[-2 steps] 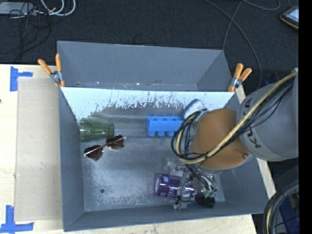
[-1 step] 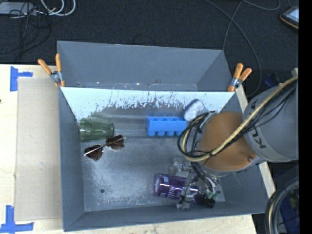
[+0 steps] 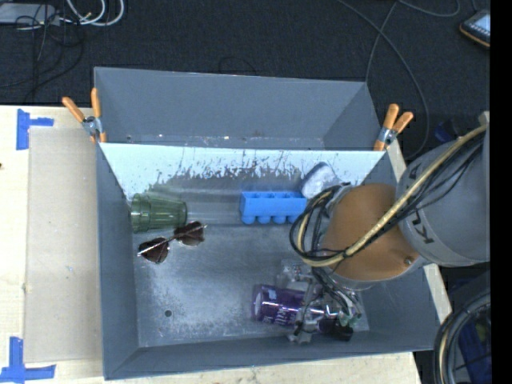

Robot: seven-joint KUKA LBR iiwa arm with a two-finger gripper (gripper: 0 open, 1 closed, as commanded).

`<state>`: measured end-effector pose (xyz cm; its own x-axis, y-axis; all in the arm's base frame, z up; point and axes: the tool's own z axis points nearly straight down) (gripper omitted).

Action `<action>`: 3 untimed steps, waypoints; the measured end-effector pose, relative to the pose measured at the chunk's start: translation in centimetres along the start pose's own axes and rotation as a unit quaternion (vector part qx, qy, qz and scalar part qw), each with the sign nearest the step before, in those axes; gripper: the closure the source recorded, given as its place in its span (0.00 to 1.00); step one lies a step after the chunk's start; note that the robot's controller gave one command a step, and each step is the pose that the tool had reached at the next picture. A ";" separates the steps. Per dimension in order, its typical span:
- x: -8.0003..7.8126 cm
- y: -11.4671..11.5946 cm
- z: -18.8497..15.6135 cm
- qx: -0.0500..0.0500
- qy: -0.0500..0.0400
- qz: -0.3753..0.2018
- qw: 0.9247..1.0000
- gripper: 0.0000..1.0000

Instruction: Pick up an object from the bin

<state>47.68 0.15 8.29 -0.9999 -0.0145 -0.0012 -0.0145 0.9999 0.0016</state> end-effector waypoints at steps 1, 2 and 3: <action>-0.1 1.5 1.1 0.000 -0.006 -0.044 0.999 0.00; 0.1 0.5 0.5 0.000 0.000 -0.017 1.000 1.00; 0.1 0.5 0.5 0.000 0.000 -0.016 1.000 1.00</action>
Offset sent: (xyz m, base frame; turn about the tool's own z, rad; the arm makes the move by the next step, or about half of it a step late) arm 0.0000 0.0041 -0.0041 -0.0324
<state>47.61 0.61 7.75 -0.9989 -0.0466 -0.0020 -0.0466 0.9989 0.0020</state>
